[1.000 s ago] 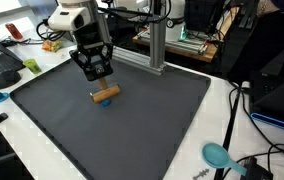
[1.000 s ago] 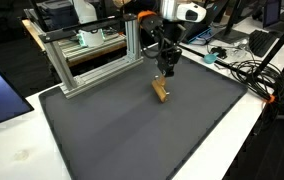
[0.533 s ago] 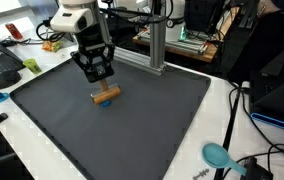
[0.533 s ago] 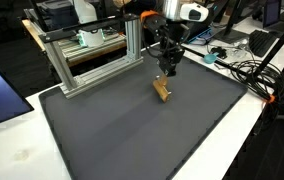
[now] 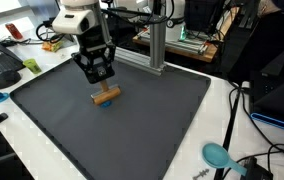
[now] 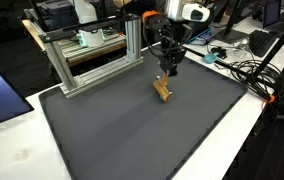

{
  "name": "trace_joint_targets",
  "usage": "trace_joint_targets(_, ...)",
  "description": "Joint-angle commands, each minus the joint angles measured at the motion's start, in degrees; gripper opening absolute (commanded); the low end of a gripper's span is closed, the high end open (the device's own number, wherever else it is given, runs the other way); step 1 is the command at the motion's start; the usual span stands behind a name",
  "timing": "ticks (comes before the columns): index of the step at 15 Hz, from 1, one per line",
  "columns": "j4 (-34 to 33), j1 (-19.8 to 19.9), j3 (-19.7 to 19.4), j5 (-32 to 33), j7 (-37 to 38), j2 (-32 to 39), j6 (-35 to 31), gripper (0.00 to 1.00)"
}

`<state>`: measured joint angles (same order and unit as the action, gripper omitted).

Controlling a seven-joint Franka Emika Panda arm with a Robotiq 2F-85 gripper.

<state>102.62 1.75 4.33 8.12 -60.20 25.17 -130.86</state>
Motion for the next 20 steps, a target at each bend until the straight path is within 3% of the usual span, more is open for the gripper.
trace_joint_targets(1,-1.8,-0.5,0.4,0.7,0.6,3.6,-2.3,0.22)
trace_joint_targets(20,-2.5,-1.0,1.3,0.5,0.2,4.4,-2.7,0.22)
